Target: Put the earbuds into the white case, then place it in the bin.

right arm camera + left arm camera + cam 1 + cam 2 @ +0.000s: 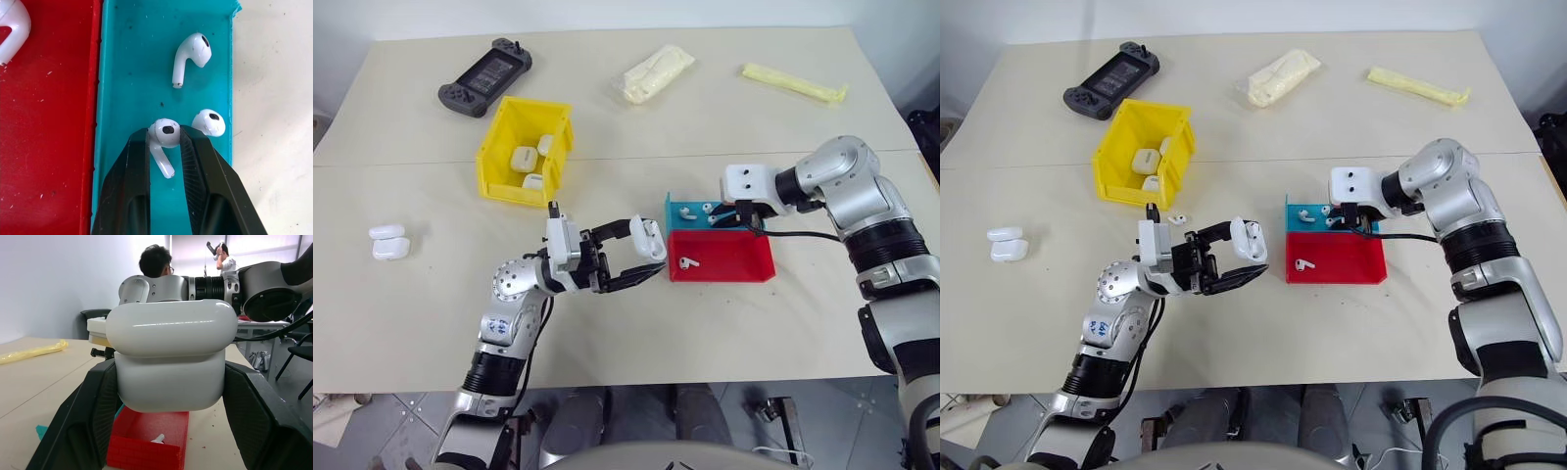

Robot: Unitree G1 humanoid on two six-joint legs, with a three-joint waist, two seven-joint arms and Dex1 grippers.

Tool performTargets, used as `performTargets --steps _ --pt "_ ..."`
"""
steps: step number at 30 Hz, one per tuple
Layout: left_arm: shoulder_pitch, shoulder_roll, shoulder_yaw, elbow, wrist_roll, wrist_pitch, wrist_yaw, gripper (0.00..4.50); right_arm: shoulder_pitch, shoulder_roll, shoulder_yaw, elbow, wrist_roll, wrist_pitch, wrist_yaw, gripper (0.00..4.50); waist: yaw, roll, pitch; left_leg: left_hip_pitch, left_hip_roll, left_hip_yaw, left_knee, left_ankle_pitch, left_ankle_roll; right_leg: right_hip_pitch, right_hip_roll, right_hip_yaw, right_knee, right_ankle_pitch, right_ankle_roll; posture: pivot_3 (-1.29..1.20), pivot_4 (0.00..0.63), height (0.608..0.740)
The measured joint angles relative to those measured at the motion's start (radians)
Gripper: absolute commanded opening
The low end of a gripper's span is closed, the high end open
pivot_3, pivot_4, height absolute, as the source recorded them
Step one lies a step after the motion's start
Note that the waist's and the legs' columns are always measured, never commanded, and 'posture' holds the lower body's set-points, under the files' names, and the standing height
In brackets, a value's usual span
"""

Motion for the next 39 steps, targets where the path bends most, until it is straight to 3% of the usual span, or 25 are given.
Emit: performTargets --steps 7,10,15,23,28,39 --pt "-0.01 0.005 0.001 0.0 -0.003 0.013 -0.004 2.81 0.04 -0.08 -0.171 -0.146 0.158 0.126 0.035 0.52 0.004 0.0 0.0 -0.001 0.0 0.0 0.0 0.0 0.0 0.0 0.0 0.0 -0.001 0.0 0.0 0.0 0.15 0.74" --pt "-0.031 0.005 0.001 0.006 -0.005 0.015 -0.013 2.81 0.157 -0.099 -0.287 -0.293 0.298 0.201 0.052 0.52 0.007 0.0 0.0 -0.001 0.0 -0.001 -0.001 0.0 0.0 0.001 0.0 -0.001 -0.002 0.0 0.0 0.0 0.15 0.74" --pt "-0.071 -0.004 0.004 0.043 -0.005 0.013 -0.021 2.81 0.38 0.019 -0.452 -0.589 0.613 0.511 -0.071 0.52 0.003 0.0 0.0 -0.001 0.0 0.0 0.0 0.0 0.0 -0.001 0.0 0.0 0.001 0.0 0.0 0.0 0.15 0.74" --pt "-0.1 -0.017 0.001 0.081 0.002 0.013 -0.019 2.81 0.461 0.222 -0.629 -0.859 1.081 0.879 -0.427 0.52 0.008 0.0 0.0 0.0 0.0 -0.001 0.001 0.0 0.0 0.0 0.0 0.0 0.002 0.001 -0.001 0.0 0.15 0.74" --pt "-0.122 -0.021 0.001 0.081 0.002 0.014 -0.012 2.81 0.506 0.242 -0.644 -0.92 1.255 0.983 -0.549 0.52 0.012 0.0 0.0 0.0 0.0 -0.001 0.002 0.0 0.0 0.0 0.0 0.0 0.002 0.001 -0.002 0.0 0.15 0.74" --pt "-0.137 -0.037 0.001 0.081 -0.001 0.045 0.007 2.81 0.619 0.289 -0.566 -0.973 1.28 0.94 -0.62 0.52 0.008 0.0 0.0 0.0 0.0 -0.001 0.002 0.0 0.0 0.0 0.0 0.0 0.002 0.002 -0.002 0.0 0.15 0.74"
